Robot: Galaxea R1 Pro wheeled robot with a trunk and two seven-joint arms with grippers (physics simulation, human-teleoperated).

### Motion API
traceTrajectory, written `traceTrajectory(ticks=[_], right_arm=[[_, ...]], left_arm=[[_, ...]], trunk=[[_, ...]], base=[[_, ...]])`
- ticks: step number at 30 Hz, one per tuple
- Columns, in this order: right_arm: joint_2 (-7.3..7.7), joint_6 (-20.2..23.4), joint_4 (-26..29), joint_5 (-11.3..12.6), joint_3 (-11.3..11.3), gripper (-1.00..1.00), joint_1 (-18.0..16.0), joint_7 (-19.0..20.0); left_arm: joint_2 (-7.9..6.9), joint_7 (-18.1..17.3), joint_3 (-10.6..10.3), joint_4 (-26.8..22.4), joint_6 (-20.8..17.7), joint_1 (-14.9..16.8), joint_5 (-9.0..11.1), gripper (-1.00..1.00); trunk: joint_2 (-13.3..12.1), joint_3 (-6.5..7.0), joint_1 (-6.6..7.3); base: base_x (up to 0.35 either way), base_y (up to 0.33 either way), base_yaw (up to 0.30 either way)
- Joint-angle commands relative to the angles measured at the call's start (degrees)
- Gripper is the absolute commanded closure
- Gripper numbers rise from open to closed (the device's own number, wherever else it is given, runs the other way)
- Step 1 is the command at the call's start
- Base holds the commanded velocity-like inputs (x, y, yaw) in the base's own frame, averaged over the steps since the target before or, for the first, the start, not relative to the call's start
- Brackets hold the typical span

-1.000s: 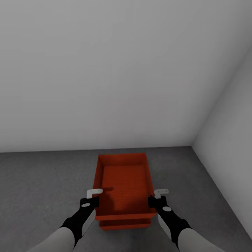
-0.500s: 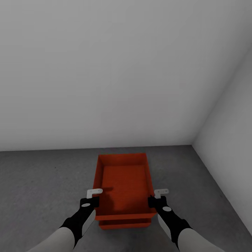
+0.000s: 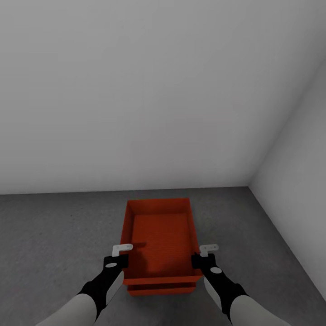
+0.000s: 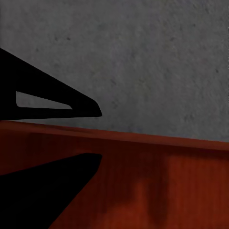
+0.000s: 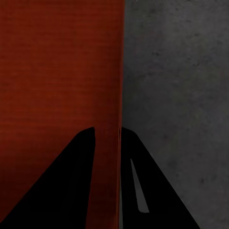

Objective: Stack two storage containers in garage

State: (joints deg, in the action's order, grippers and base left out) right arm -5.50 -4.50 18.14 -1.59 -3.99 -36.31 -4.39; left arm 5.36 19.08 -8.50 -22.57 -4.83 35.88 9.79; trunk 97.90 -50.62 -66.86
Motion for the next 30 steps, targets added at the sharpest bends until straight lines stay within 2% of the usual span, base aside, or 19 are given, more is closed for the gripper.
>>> traceTrajectory(ticks=[1, 30], right_arm=[[0.06, -0.1, 0.2, 2.8, 0.5, 1.00, -0.1, -0.4], [0.05, -0.1, 0.2, 2.8, 0.5, 1.00, -0.1, -0.4]], left_arm=[[-1.35, 0.6, 2.2, -0.1, -0.4, 0.0, 1.4, 1.00], [-1.31, 0.7, 2.1, 0.7, -0.3, 0.0, 1.3, 1.00]], trunk=[[0.0, -0.04, 0.01], [0.0, -0.04, 0.01]], base=[[0.000, 0.000, 0.000], [-0.019, 0.000, 0.000]])
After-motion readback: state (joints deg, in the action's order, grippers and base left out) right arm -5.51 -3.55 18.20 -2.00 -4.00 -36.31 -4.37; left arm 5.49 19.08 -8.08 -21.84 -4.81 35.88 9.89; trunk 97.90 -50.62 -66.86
